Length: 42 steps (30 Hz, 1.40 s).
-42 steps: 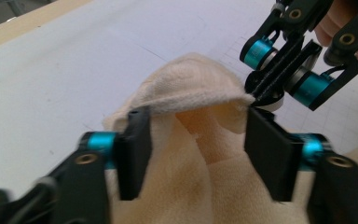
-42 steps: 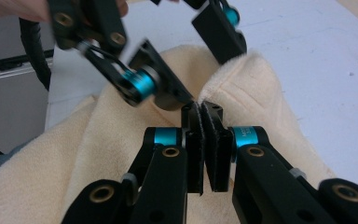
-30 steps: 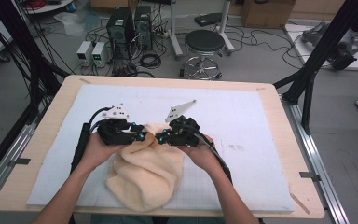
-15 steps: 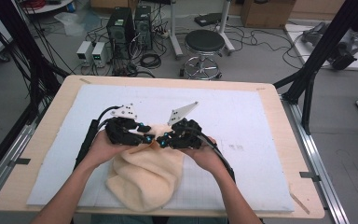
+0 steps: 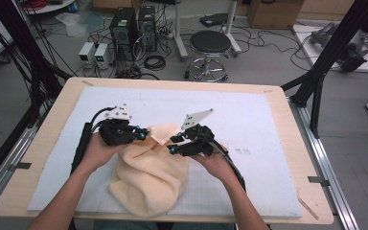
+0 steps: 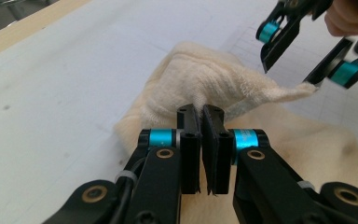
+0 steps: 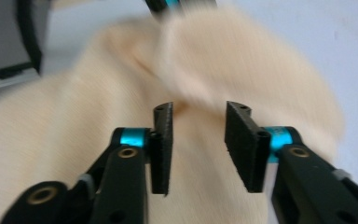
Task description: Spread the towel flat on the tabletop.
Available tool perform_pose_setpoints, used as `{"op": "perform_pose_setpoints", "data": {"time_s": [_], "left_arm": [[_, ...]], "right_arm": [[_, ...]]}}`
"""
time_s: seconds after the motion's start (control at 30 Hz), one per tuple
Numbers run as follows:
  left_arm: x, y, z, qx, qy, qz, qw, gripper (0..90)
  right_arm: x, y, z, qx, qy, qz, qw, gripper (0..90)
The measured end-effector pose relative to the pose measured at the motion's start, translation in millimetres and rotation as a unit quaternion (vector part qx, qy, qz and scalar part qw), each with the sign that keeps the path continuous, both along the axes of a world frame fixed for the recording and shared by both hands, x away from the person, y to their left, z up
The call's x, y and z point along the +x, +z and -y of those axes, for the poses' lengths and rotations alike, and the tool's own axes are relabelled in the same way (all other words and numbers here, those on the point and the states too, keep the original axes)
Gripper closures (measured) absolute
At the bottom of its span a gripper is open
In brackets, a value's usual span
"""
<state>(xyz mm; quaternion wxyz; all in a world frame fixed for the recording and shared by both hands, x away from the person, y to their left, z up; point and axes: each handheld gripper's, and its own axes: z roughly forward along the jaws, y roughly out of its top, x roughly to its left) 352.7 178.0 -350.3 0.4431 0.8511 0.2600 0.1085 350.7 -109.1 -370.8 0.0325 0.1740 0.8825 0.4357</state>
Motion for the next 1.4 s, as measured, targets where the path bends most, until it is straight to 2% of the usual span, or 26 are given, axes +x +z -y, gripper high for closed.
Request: {"op": "perform_pose_setpoints", "data": {"time_s": [0.07, 0.13, 0.17, 0.23, 0.27, 0.33, 0.37, 0.5, 0.57, 0.6, 0.67, 0.7, 0.77, 0.83, 0.9, 0.93, 1.0, 1.03, 1.07, 1.1, 1.13, 1.17, 1.23, 1.27, 1.37, 1.4], "left_arm": [[-1.7, -0.7, -13.4, -0.007, 0.022, 0.003, 0.9997, 85.5], [-2.7, -1.2, -24.6, -0.012, 0.040, 0.005, 0.9991, 85.5], [-3.4, -1.7, -31.2, -0.016, 0.051, 0.004, 0.9986, 85.5], [-3.8, -3.4, -46.3, -0.022, 0.074, 0.001, 0.9970, 85.5], [-3.9, -4.4, -51.0, -0.022, 0.082, 0.000, 0.9964, 85.5], [-4.0, -7.6, -63.4, -0.025, 0.107, -0.007, 0.9940, 85.5], [-3.8, -9.2, -68.5, -0.026, 0.116, -0.010, 0.9929, 85.5], [-3.7, -15.4, -80.1, -0.034, 0.142, -0.019, 0.9890, 85.5], [-4.7, -18.4, -83.2, -0.030, 0.152, -0.018, 0.9878, 85.6], [-5.3, -20.2, -84.5, -0.026, 0.157, -0.018, 0.9871, 85.6], [-5.4, -25.3, -87.2, -0.026, 0.164, -0.025, 0.9857, 85.6], [-5.5, -27.7, -88.5, -0.025, 0.166, -0.030, 0.9855, 85.6], [-5.7, -32.2, -90.6, -0.024, 0.164, -0.032, 0.9856, 85.5], [-5.8, -36.0, -92.4, -0.025, 0.166, -0.037, 0.9852, 85.5], [-4.6, -40.3, -94.9, -0.025, 0.167, -0.042, 0.9847, 85.5], [-4.1, -41.6, -95.4, -0.027, 0.168, -0.043, 0.9844, 85.5], [-2.2, -44.2, -96.8, -0.031, 0.165, -0.049, 0.9846, 85.5], [-1.4, -44.6, -96.5, -0.032, 0.165, -0.050, 0.9845, 85.5], [-0.3, -45.1, -95.8, -0.036, 0.165, -0.050, 0.9844, 85.5], [1.2, -45.6, -94.4, -0.041, 0.163, -0.053, 0.9844, 85.5], [2.9, -45.9, -91.5, -0.045, 0.162, -0.056, 0.9842, 85.5], [4.4, -45.4, -89.0, -0.045, 0.160, -0.058, 0.9843, 85.5], [9.3, -42.6, -76.7, -0.066, 0.153, -0.060, 0.9842, 85.6], [11.6, -41.0, -69.2, -0.075, 0.148, -0.061, 0.9842, 85.6], [19.2, -34.5, -42.0, -0.077, 0.127, -0.061, 0.9870, 85.6], [22.2, -32.7, -31.5, -0.085, 0.119, -0.062, 0.9873, 85.6]], "right_arm": [[1.9, -13.9, -0.1, -0.014, -0.010, -0.014, 0.9998, 52.4], [5.0, -31.0, -1.5, -0.032, -0.018, -0.040, 0.9985, 49.0], [7.5, -38.4, -4.2, -0.050, -0.019, -0.060, 0.9968, 48.5], [7.8, -49.5, -9.8, -0.072, -0.010, -0.076, 0.9945, 55.4], [5.3, -52.8, -12.8, -0.080, 0.003, -0.072, 0.9942, 67.5], [-1.6, -53.7, -13.4, -0.078, 0.017, -0.063, 0.9948, 84.1], [-3.8, -53.9, -12.6, -0.083, 0.027, -0.069, 0.9937, 87.9], [-22.7, -47.5, -1.7, -0.097, 0.047, -0.075, 0.9913, 89.7], [-32.3, -42.1, 5.8, -0.090, 0.060, -0.080, 0.9909, 89.9], [-37.4, -38.9, 10.2, -0.085, 0.062, -0.083, 0.9909, 89.8], [-41.7, -31.3, 19.1, -0.078, 0.051, -0.066, 0.9935, 89.3], [-40.4, -29.1, 21.8, -0.074, 0.041, -0.060, 0.9947, 86.1], [-31.8, -25.8, 24.9, -0.059, -0.001, -0.043, 0.9974, 68.9], [-17.0, -26.7, 23.4, -0.038, -0.029, -0.033, 0.9983, 61.0], [-4.4, -31.1, 18.2, -0.027, -0.052, -0.019, 0.9981, 47.4], [5.0, -36.0, 12.7, -0.017, -0.065, -0.034, 0.9972, 44.5], [16.2, -44.4, 2.9, -0.009, -0.064, -0.044, 0.9969, 44.1], [21.5, -50.7, -5.0, -0.011, -0.061, -0.054, 0.9966, 45.6], [24.9, -55.4, -10.4, -0.015, -0.046, -0.063, 0.9968, 56.1], [25.8, -58.6, -13.8, -0.020, -0.022, -0.073, 0.9969, 76.3], [24.3, -58.9, -14.4, -0.023, -0.002, -0.081, 0.9965, 82.3], [21.9, -56.0, -11.3, -0.025, 0.003, -0.077, 0.9967, 84.4], [17.5, -45.7, 4.6, -0.016, 0.003, -0.077, 0.9969, 85.3], [12.9, -35.8, 21.2, -0.016, -0.010, -0.070, 0.9974, 85.5], [2.3, -10.0, 71.2, -0.013, -0.047, -0.052, 0.9975, 85.6], [-0.1, -3.9, 84.2, -0.010, -0.057, -0.044, 0.9973, 85.5]]}}
